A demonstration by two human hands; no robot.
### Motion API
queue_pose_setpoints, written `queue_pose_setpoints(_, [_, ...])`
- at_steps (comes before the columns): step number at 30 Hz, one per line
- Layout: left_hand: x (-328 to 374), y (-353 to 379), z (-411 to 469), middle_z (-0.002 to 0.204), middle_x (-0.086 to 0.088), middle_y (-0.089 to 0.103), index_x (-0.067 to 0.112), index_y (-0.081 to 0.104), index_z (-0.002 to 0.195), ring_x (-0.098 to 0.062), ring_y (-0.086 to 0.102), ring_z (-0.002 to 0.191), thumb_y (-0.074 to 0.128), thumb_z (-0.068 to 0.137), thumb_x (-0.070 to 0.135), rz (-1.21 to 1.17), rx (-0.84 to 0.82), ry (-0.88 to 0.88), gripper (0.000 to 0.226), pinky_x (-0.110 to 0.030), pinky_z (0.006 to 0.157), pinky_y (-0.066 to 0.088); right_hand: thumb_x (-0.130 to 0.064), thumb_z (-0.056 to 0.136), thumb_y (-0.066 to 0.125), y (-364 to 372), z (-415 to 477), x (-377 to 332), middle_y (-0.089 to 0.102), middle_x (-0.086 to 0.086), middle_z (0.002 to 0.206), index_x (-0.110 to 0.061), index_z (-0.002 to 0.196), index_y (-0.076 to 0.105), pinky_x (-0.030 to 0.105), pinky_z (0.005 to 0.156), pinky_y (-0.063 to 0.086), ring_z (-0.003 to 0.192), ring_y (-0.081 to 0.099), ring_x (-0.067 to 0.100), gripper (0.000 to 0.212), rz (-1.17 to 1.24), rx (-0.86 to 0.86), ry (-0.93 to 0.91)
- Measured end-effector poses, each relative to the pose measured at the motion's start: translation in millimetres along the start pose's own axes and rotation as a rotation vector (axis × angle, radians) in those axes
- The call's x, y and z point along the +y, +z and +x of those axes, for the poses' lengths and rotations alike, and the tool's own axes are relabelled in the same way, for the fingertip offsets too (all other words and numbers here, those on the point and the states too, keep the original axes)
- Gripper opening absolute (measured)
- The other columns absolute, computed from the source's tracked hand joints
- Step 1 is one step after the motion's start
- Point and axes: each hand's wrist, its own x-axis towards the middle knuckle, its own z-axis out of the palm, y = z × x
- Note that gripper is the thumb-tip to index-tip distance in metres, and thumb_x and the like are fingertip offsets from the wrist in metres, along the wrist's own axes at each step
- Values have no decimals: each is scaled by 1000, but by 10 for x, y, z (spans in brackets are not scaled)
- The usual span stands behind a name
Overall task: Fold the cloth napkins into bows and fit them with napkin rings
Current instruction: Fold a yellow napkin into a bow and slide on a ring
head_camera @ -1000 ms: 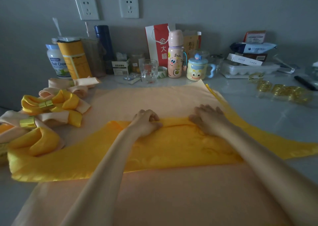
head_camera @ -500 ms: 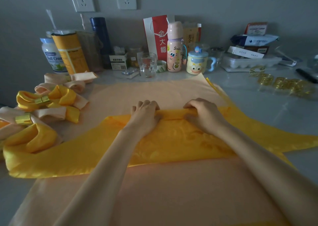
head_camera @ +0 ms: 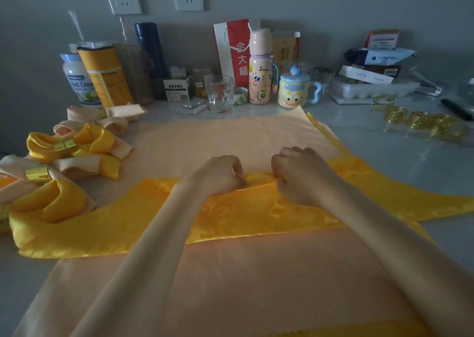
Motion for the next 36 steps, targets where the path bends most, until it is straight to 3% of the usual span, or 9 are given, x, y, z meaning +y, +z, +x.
queue_pose_setpoints(3, [-46, 36, -29, 96, -1, 51, 19, 54, 100, -19, 47, 88, 62, 90, 28, -42, -8, 10, 16, -27, 72, 35, -19, 99, 33, 145, 46, -147, 48, 4, 134, -14, 132, 44, 32, 102, 30, 124, 42, 22, 35, 145, 103, -16])
queue_pose_setpoints(7, [-125, 83, -27, 115, -12, 54, 17, 51, 114, -31, 52, 105, 53, 94, 21, -28, -26, 25, 20, -30, 78, 37, -27, 103, 20, 378, 161, -281, 17, 4, 157, -18, 150, 15, 31, 116, 6, 145, 12, 18, 48, 227, -139, -60])
queue_pose_setpoints(9, [-126, 98, -48, 108, -12, 53, 21, 50, 101, -32, 51, 105, 58, 92, 30, -76, -31, 5, 15, -29, 76, 36, -40, 102, 16, 393, 161, -181, 4, 0, 159, -22, 151, 11, 33, 117, 0, 146, 1, 15, 52, 233, -230, 10])
queue_pose_setpoints(12, [-121, 105, -64, 105, -11, 52, 18, 53, 100, -30, 51, 108, 61, 89, 32, -133, -9, -5, 20, -27, 79, 35, -54, 97, 12, 367, 76, 27, -4, -2, 159, -24, 151, 4, 36, 117, -4, 146, -5, 15, 62, 194, -280, 105])
queue_pose_setpoints(17, [-128, 103, -74, 101, -2, 46, 20, 52, 98, -23, 49, 103, 64, 87, 31, -156, 7, -3, 20, -26, 83, 36, -52, 97, 7, 321, -128, 480, -9, -1, 159, -20, 151, -2, 34, 116, -5, 146, -7, 15, 63, 180, -303, 298])
queue_pose_setpoints(22, [-97, 80, -114, 112, -3, 44, 21, 51, 112, -24, 40, 117, 63, 88, 32, -55, 58, -43, 29, -33, 98, 34, -40, 102, 18, 290, -194, 483, 11, 4, 158, -17, 149, 21, 36, 117, 1, 146, 5, 19, 52, 187, -134, 307])
queue_pose_setpoints(27, [-91, -1, -136, 136, -6, 39, 26, 46, 134, -29, 30, 128, 50, 94, 22, 156, 64, -44, 40, -41, 104, 24, -22, 98, 46, 157, -224, 325, 53, 2, 136, -13, 130, 55, 21, 101, 32, 126, 46, 16, 34, 457, 57, 139])
queue_pose_setpoints(32, [-172, -18, -128, 134, -4, 49, 23, 57, 128, -31, 40, 127, 52, 92, 39, 26, 24, -35, 39, -48, 109, 29, -22, 88, 63, 173, -214, 337, 61, 0, 121, -15, 121, 61, 32, 101, 41, 113, 54, 16, 33, 464, 123, 141])
queue_pose_setpoints(36, [-172, -11, -133, 130, -7, 53, 21, 60, 123, -30, 45, 123, 55, 92, 32, 46, 62, -44, 33, -47, 105, 35, -20, 84, 66, 170, -212, 313, 62, -1, 111, -16, 111, 64, 39, 97, 43, 105, 56, 16, 27, 436, 185, 118])
